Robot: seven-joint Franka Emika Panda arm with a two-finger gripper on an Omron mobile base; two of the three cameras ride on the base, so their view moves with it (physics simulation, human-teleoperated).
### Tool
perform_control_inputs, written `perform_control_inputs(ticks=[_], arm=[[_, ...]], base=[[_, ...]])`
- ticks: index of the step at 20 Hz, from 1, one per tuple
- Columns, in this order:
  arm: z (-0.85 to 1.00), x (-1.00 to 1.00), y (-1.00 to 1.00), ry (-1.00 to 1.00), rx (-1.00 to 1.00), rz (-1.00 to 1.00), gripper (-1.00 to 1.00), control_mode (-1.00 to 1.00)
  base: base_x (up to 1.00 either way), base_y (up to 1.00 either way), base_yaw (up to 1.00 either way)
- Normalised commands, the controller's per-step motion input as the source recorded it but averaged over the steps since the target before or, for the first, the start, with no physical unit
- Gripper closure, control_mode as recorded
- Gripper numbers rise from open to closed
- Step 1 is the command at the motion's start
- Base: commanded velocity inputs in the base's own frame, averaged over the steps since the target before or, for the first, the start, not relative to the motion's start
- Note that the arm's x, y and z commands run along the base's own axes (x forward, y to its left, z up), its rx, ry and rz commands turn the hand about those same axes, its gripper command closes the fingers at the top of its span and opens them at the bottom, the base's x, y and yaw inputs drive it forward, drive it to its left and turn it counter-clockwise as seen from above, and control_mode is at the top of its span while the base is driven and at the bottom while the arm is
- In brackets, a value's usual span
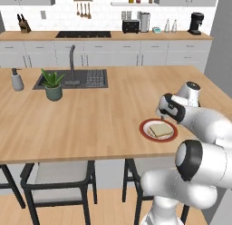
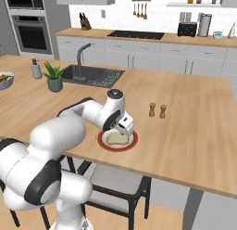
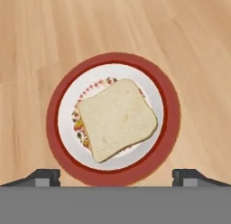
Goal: Start the toaster. Once the lever pops up, take the bread to the plate on the dining counter.
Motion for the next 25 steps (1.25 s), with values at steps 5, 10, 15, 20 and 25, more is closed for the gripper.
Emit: perform_control_inputs(ticks=[5, 10, 15, 20, 25], arm=[[0.10, -0.87, 0.04, 0.00, -0.09, 0.00, -1.00, -1.00], [0.46, -0.88, 0.35, 0.08, -0.09, 0.00, -1.00, -1.00], [0.65, -0.70, 0.39, 0.13, -0.03, 0.00, -1.00, -1.00], [0.80, -0.89, 0.00, 0.00, 0.00, 0.00, -1.00, -1.00], [0.85, -0.83, 0.01, 0.00, -0.01, 0.00, -1.00, -1.00]], base=[[0.00, 0.00, 0.00], [0.00, 0.00, 0.00], [0.00, 0.00, 0.00], [0.00, 0.00, 0.00], [0.00, 0.00, 0.00]])
